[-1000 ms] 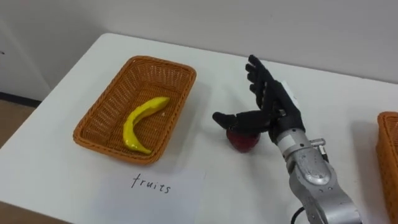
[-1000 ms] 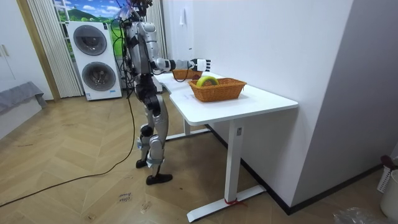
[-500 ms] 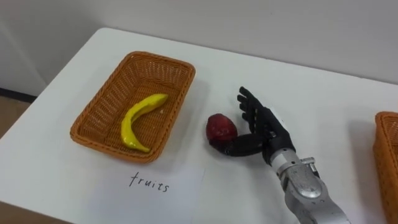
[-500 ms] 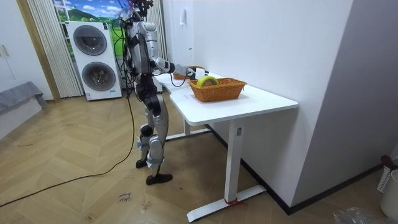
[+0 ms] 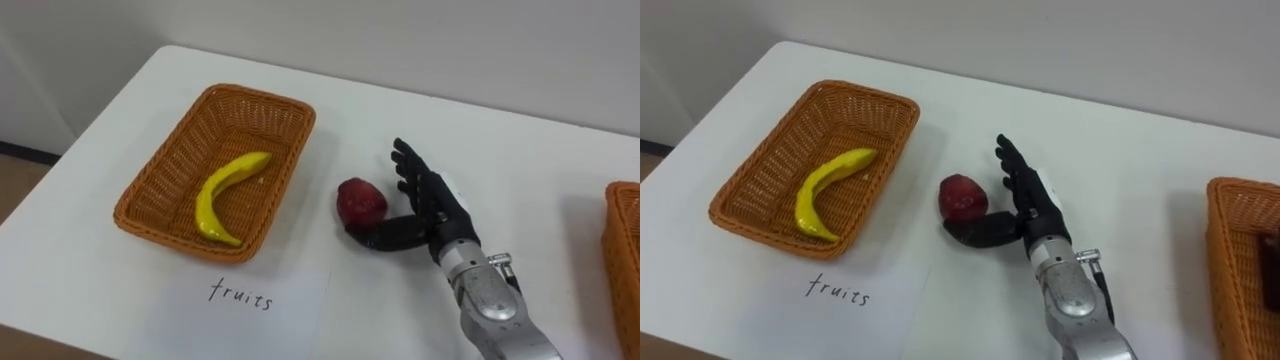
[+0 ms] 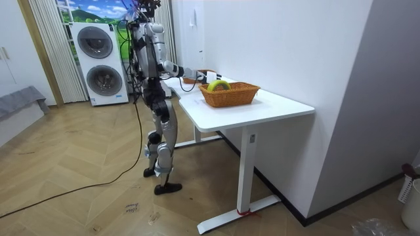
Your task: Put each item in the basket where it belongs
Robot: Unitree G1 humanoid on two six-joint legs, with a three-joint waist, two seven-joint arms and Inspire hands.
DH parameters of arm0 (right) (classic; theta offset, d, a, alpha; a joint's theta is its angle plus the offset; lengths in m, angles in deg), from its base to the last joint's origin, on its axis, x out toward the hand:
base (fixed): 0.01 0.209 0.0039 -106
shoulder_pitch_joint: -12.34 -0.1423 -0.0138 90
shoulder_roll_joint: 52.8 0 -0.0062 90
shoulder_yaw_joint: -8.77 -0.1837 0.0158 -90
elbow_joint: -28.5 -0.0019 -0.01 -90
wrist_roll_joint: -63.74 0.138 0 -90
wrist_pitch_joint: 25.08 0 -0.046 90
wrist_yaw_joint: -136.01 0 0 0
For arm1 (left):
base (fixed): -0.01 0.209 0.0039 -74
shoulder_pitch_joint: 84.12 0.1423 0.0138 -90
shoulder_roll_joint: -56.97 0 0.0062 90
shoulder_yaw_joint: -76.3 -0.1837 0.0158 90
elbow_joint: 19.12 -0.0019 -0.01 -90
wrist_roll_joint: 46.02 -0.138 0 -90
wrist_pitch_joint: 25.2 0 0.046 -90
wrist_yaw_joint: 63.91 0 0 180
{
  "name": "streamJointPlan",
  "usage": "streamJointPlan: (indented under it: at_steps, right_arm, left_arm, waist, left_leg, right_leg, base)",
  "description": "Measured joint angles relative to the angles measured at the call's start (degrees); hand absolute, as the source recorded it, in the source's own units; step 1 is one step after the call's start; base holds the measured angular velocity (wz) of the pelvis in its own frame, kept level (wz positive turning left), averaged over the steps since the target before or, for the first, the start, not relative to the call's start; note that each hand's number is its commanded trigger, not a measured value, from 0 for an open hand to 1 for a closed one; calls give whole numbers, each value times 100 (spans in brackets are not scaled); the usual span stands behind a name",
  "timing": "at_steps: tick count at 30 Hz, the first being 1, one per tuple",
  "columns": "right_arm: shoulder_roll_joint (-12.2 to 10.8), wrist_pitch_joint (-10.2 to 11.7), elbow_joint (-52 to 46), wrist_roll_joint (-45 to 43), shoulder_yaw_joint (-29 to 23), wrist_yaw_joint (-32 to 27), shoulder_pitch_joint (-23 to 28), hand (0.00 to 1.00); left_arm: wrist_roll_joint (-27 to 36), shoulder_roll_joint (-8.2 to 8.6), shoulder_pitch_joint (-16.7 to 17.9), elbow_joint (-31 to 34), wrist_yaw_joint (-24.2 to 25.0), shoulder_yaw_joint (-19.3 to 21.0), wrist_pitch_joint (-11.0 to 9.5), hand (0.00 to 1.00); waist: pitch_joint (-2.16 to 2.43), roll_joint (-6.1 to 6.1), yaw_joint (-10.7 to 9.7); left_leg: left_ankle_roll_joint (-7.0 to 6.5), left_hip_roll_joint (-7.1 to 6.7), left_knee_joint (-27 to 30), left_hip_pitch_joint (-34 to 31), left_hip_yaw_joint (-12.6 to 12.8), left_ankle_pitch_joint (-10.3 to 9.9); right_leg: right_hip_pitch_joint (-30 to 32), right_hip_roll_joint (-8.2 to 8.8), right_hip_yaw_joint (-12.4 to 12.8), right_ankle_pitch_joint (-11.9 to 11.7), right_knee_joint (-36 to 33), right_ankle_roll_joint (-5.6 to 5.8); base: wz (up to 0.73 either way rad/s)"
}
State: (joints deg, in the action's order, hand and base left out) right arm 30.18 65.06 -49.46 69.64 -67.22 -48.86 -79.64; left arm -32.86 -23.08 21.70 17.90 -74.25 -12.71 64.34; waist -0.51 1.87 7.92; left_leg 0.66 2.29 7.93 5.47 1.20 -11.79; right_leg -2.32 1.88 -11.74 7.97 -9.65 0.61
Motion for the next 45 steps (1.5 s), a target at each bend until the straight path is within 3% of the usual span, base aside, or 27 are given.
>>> streamJointPlan:
  at_steps: [17,28,45]
  right_arm:
    - [-14,0,90,-425,33,71,1,0]
    - [-39,124,377,-882,60,130,-21,0]
    - [-39,108,367,-1253,99,134,-23,0]
  left_arm:
    - [7,-7,-10,13,-43,-4,-2,0]
    - [83,16,-6,15,-210,-75,0,0]
    - [81,46,52,137,-261,-133,60,0]
  waist:
    - [51,58,19]
    - [5,37,51]
    - [6,-34,54]
  left_leg:
    - [0,0,-5,-17,-15,0]
    - [4,0,-28,16,-100,-4]
    - [4,0,-29,14,-109,-3]
  right_leg:
    - [20,-2,-15,1,1,2]
    - [-70,0,-104,3,10,5]
    - [-72,-2,-104,3,0,5]
  base:
    - [0]
    - [3]
    - [0]
